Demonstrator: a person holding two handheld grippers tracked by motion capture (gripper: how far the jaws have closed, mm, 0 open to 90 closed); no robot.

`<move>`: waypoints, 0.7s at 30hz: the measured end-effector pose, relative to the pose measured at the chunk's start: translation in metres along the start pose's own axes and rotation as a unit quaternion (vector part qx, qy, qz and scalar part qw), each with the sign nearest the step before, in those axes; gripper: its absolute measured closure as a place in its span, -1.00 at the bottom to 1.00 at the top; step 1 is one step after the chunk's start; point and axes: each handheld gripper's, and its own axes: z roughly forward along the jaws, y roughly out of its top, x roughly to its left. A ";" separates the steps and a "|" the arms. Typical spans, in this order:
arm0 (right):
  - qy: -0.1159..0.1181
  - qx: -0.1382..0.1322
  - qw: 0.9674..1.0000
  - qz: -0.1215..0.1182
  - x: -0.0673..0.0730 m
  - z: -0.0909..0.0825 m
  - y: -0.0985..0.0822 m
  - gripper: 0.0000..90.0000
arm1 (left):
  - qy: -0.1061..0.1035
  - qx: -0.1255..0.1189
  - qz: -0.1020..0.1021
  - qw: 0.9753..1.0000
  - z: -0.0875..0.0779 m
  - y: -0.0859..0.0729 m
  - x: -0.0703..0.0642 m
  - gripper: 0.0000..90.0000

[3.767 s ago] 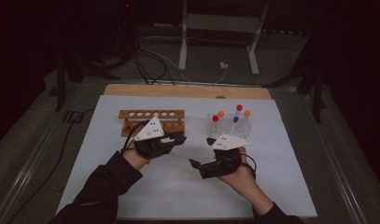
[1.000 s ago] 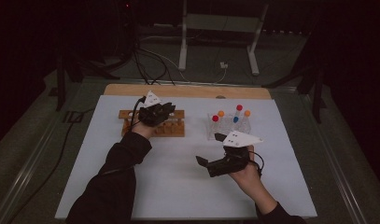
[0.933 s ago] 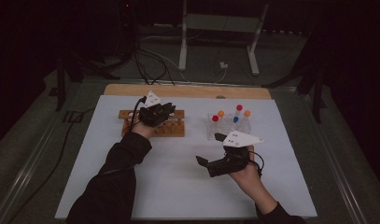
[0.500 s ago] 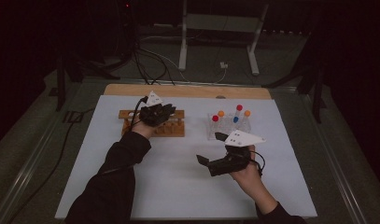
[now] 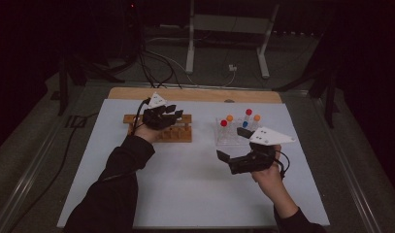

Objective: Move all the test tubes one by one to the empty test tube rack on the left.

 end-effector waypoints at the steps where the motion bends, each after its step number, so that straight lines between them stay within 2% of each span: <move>1: -0.004 -0.002 1.000 0.001 -0.004 -0.002 0.002 -1.00 | -0.005 -0.002 -0.001 1.000 -0.003 0.002 0.000 0.19; 3: -0.015 -0.007 1.000 0.000 -0.011 -0.006 0.004 -1.00 | -0.002 -0.005 0.008 1.000 -0.010 0.004 -0.002 0.09; 4: -0.021 -0.010 1.000 0.002 -0.015 -0.008 0.006 -1.00 | -0.006 -0.010 0.007 1.000 -0.013 0.005 -0.003 -0.02; 6: -0.032 -0.013 0.999 0.003 -0.023 -0.011 0.007 -1.00 | -0.011 -0.010 0.011 1.000 -0.020 0.006 -0.006 -0.13; 11: -0.057 -0.003 0.998 0.007 -0.043 -0.013 0.009 -1.00 | -0.035 0.001 0.020 0.999 -0.037 0.007 -0.016 -0.64; 12: -0.064 -0.004 0.998 0.009 -0.047 -0.014 0.009 -1.00 | -0.040 0.000 0.022 0.999 -0.040 0.007 -0.018 -0.64; 15: -0.077 -0.006 0.997 0.029 -0.061 -0.014 0.009 -1.00 | -0.058 0.008 0.021 0.998 -0.051 0.005 -0.024 -0.84; 17: -0.090 -0.003 0.995 0.034 -0.068 -0.013 0.008 -1.00 | -0.073 0.003 0.024 0.997 -0.059 0.002 -0.028 -0.97; 21: -0.109 0.002 0.993 0.043 -0.079 -0.009 0.005 -1.00 | -0.085 -0.003 0.022 0.996 -0.074 -0.005 -0.033 -0.97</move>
